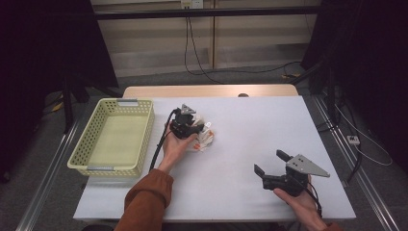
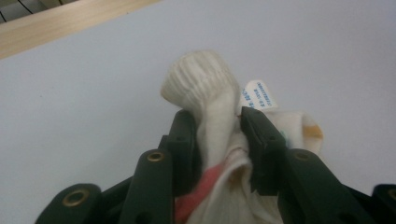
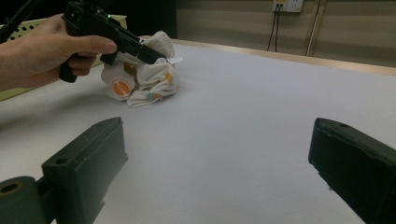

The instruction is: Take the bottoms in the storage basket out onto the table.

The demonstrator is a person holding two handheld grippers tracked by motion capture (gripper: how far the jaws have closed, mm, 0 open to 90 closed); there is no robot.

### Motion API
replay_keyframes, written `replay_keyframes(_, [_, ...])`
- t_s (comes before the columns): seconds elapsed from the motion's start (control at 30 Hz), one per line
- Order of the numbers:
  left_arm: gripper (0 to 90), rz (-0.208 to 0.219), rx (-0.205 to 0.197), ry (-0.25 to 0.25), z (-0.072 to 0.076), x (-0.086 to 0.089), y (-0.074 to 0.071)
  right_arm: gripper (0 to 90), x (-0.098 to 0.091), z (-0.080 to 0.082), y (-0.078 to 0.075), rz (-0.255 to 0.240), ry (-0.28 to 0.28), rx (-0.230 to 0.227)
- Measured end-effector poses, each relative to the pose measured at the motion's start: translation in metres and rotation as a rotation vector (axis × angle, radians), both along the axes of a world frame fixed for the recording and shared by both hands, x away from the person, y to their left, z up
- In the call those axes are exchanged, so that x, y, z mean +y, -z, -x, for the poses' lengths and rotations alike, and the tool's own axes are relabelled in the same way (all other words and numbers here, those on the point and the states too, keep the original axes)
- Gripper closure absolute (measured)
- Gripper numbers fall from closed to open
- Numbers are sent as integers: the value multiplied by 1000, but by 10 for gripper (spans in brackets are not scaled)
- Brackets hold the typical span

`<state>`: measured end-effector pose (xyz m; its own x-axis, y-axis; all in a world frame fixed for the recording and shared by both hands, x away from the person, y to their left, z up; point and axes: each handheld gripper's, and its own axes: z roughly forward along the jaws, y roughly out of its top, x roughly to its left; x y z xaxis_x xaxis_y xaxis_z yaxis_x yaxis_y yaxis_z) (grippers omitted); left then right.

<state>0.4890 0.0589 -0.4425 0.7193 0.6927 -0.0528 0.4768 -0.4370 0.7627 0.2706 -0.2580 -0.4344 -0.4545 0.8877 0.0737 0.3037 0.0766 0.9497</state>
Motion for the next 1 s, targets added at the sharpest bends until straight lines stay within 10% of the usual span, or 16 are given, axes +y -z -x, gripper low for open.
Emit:
replay_keyframes(0.73, [163, 31, -20, -62, -3, 6, -7, 41, -3, -4, 2, -9, -6, 7])
replay_keyframes(1.0, [108, 66, -40, -104, -3, 13, -15, 41, -3, -4, 2, -13, -6, 8])
